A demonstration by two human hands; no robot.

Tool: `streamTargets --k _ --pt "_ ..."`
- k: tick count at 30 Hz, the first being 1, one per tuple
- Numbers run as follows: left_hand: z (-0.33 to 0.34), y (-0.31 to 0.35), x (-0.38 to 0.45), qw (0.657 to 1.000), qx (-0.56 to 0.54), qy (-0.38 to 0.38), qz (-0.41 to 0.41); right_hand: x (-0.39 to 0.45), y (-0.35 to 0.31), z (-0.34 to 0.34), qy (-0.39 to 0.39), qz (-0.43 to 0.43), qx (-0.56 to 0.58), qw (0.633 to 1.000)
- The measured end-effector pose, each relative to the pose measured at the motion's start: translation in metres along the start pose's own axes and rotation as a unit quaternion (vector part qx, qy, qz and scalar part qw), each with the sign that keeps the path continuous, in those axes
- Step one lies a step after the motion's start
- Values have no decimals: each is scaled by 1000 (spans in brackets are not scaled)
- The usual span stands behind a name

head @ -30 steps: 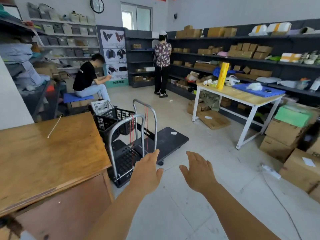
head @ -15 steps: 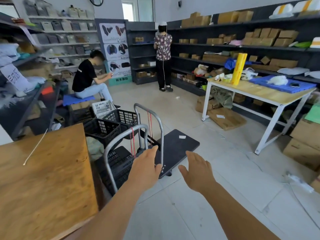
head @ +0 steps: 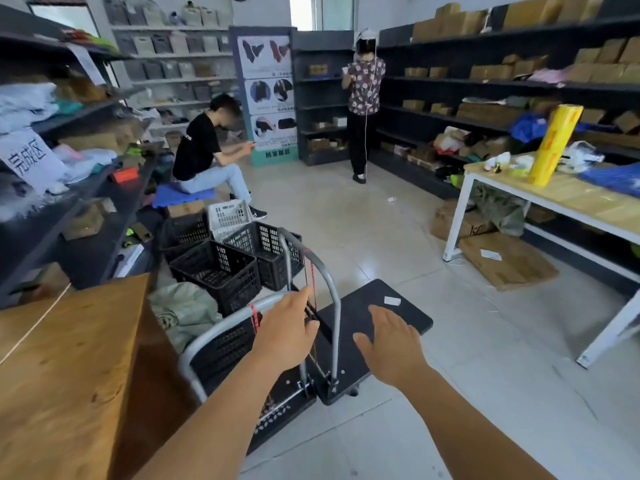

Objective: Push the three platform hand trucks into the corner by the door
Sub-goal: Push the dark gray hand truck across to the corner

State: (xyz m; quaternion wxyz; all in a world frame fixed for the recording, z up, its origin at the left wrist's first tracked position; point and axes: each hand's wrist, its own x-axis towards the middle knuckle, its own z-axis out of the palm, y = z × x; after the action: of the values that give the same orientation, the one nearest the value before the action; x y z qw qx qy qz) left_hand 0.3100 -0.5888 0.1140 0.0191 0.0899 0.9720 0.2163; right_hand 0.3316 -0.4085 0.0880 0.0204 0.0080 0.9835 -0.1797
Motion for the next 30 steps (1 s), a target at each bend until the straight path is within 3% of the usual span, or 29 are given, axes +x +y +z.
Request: streamTargets --k 13,25,30 --pt "7 -63 201 1000 11 5 -23 195 -19 33 -58 -12 1 998" --pt "31 -131 348 988 102 -117 6 338 -54 91 -133 5 13 991" --pt "54 -148 383 977 160 -140 -1 366 -48 106 -219 15 40 975"
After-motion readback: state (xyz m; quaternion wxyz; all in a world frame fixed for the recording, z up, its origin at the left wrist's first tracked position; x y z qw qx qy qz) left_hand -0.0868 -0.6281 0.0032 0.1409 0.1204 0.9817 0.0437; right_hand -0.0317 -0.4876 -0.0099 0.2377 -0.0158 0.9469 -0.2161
